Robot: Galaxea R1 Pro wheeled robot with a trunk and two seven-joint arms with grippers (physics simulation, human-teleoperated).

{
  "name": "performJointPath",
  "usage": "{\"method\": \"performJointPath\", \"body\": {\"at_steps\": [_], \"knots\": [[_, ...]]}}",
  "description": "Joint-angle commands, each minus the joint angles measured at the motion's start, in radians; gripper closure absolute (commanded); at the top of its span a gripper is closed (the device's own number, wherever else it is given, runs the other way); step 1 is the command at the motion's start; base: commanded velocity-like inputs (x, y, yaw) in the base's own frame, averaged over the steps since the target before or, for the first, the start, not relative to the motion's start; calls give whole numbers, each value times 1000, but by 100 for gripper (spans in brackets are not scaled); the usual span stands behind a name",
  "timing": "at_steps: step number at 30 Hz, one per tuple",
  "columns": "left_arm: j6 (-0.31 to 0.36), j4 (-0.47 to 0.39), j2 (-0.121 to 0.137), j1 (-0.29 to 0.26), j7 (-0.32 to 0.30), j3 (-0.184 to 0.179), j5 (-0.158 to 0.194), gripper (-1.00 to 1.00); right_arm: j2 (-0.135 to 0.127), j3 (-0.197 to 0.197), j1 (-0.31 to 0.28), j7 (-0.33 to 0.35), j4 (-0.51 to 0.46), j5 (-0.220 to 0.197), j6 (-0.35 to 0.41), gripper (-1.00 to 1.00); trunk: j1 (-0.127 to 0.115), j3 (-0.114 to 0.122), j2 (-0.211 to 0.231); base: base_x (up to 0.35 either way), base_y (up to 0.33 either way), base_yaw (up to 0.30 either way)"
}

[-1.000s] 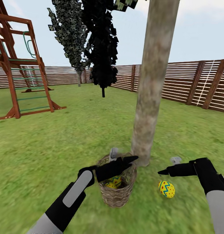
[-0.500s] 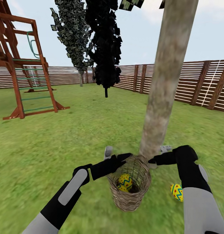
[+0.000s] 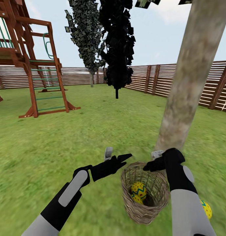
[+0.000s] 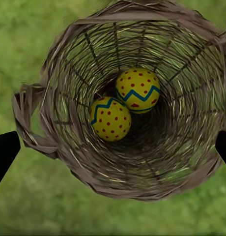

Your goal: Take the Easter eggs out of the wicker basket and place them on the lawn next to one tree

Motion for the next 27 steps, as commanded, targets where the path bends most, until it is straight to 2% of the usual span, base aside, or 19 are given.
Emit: {"method": "performJointPath", "body": {"at_steps": [1,4,6,14,18,21,27], "knots": [[3,0,0,-1,-2,0,2,-100,1,-3,-1,9,8,10,4,-100,0,-1,0,279,209,23],[3,1,0,-1,-2,0,1,-100,2,-3,-1,-18,40,7,4,-100,0,-1,0,281,211,8],[2,1,0,0,-2,-1,1,-100,3,-4,-1,-67,64,2,2,-100,0,-1,0,182,136,2],[-1,3,0,0,-2,-2,-3,-100,-3,-10,-1,-202,203,-3,-13,-100,0,-1,0,26,19,0],[-1,3,0,0,-2,-3,-5,-100,-8,-18,-1,-235,272,-5,-92,-100,0,-1,0,1,1,0],[-1,3,0,0,-2,-3,-6,-100,-7,-42,-1,-256,306,-15,-159,-100,4,-4,-7,0,0,0],[-1,3,0,0,-2,-3,-8,-100,-8,-53,-1,-271,313,-19,-210,-100,27,-23,-49,0,0,0]]}}
